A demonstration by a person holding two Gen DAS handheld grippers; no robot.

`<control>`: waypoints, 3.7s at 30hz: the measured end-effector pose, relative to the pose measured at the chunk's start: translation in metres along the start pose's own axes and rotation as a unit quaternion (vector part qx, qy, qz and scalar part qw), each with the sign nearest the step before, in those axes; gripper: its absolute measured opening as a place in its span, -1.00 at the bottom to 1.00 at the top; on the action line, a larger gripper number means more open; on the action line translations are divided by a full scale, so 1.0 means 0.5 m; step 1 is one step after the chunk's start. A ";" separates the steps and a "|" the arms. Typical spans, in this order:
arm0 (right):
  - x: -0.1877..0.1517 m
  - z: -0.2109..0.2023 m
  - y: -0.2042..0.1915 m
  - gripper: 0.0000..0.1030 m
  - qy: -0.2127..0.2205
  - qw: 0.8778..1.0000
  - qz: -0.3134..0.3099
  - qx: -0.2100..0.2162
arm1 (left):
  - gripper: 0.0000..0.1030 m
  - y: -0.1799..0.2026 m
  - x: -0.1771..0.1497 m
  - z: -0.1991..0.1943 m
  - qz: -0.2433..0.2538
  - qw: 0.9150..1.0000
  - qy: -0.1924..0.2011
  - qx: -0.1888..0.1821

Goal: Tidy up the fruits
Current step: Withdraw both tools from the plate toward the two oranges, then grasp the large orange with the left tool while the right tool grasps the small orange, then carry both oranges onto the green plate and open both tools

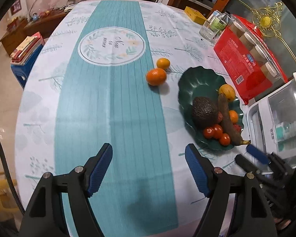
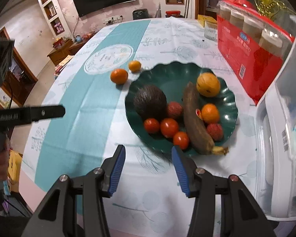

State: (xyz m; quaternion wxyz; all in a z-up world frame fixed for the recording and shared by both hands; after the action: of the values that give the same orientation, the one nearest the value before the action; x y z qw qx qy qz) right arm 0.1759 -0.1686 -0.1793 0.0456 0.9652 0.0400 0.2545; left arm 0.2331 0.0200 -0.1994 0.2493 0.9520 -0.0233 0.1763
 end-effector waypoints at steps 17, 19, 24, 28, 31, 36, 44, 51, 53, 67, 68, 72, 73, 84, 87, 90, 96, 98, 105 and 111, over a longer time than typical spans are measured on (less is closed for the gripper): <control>0.277 -0.008 -0.038 0.09 -0.055 0.997 0.038 0.038 | 0.54 -0.025 0.124 -0.006 0.040 0.999 0.017 -0.022; 0.311 0.009 -0.043 0.10 -0.060 0.997 0.039 0.044 | 0.54 -0.022 0.140 0.008 0.039 0.999 0.017 -0.028; 0.378 0.077 -0.050 0.12 -0.079 0.995 0.034 0.044 | 0.54 -0.013 0.180 0.042 0.044 0.998 0.031 -0.044; 0.402 0.139 -0.056 0.12 -0.096 0.993 0.032 0.060 | 0.54 -0.007 0.206 0.081 0.051 0.995 0.047 -0.067; 0.404 0.191 -0.066 0.12 -0.110 0.992 0.020 0.064 | 0.54 -0.006 0.215 0.113 0.056 0.993 0.058 -0.084; 0.393 0.263 -0.097 0.12 -0.125 0.988 -0.004 0.091 | 0.54 -0.014 0.222 0.168 0.056 0.990 0.071 -0.105; 0.376 0.352 -0.131 0.12 -0.140 0.984 -0.029 0.105 | 0.50 -0.015 0.220 0.225 0.051 0.984 0.098 -0.140; 0.359 0.392 -0.149 0.11 -0.156 0.982 -0.044 0.097 | 0.40 -0.019 0.218 0.248 0.043 0.982 0.120 -0.141; 0.356 0.397 -0.157 0.11 -0.156 0.982 -0.054 0.094 | 0.33 -0.022 0.218 0.251 0.041 0.981 0.130 -0.135; 0.351 0.415 -0.190 -0.26 -0.142 0.982 -0.099 0.078 | -0.05 -0.037 0.217 0.279 0.008 0.979 0.160 -0.123; 0.352 0.416 -0.190 -0.26 -0.140 0.982 -0.100 0.078 | -0.06 -0.041 0.216 0.279 0.005 0.979 0.160 -0.124; 0.355 0.417 -0.192 -0.27 -0.137 0.983 -0.095 0.079 | -0.12 -0.047 0.214 0.283 0.001 0.980 0.156 -0.126; 0.354 0.416 -0.190 -0.27 -0.137 0.983 -0.093 0.079 | -0.12 -0.047 0.214 0.284 0.001 0.980 0.155 -0.126; 0.374 0.360 -0.136 -0.27 -0.116 0.989 -0.054 0.076 | -0.15 -0.028 0.228 0.245 0.011 0.977 0.166 -0.136; 0.372 0.338 -0.105 -0.27 -0.114 0.990 -0.037 0.070 | -0.15 -0.006 0.228 0.224 0.023 0.974 0.169 -0.150; 0.361 0.322 -0.074 -0.27 -0.116 0.991 -0.019 0.060 | -0.15 0.020 0.224 0.214 0.037 0.971 0.169 -0.164; 0.319 0.300 -0.017 -0.27 -0.125 0.991 0.017 0.046 | -0.15 0.074 0.207 0.223 0.055 0.968 0.152 -0.191; 0.303 0.297 -0.001 -0.27 -0.129 0.991 0.024 0.038 | -0.15 0.086 0.200 0.227 0.056 0.967 0.146 -0.198; 0.237 0.293 0.043 -0.27 -0.152 0.987 0.050 0.018 | -0.14 0.120 0.184 0.248 0.068 0.965 0.127 -0.217; 0.205 0.281 0.061 -0.27 -0.154 0.985 0.074 0.025 | -0.11 0.139 0.175 0.250 0.073 0.964 0.120 -0.226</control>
State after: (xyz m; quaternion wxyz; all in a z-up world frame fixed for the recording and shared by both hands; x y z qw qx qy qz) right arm 0.3359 -0.1981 -0.2475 0.0086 0.9940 -0.0327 0.1040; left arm 0.3465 -0.0973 -0.2383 0.4450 0.8387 -0.1020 0.2967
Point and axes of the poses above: each gripper's, at about its wrist camera, not at the fingertips, and z roughly the way its jaws point, y to its right, x to its top, the point moved 9 cm from there along z, roughly the way its jaws point, and after that the axes turned 15 degrees about -x, right-handed, at the moved point
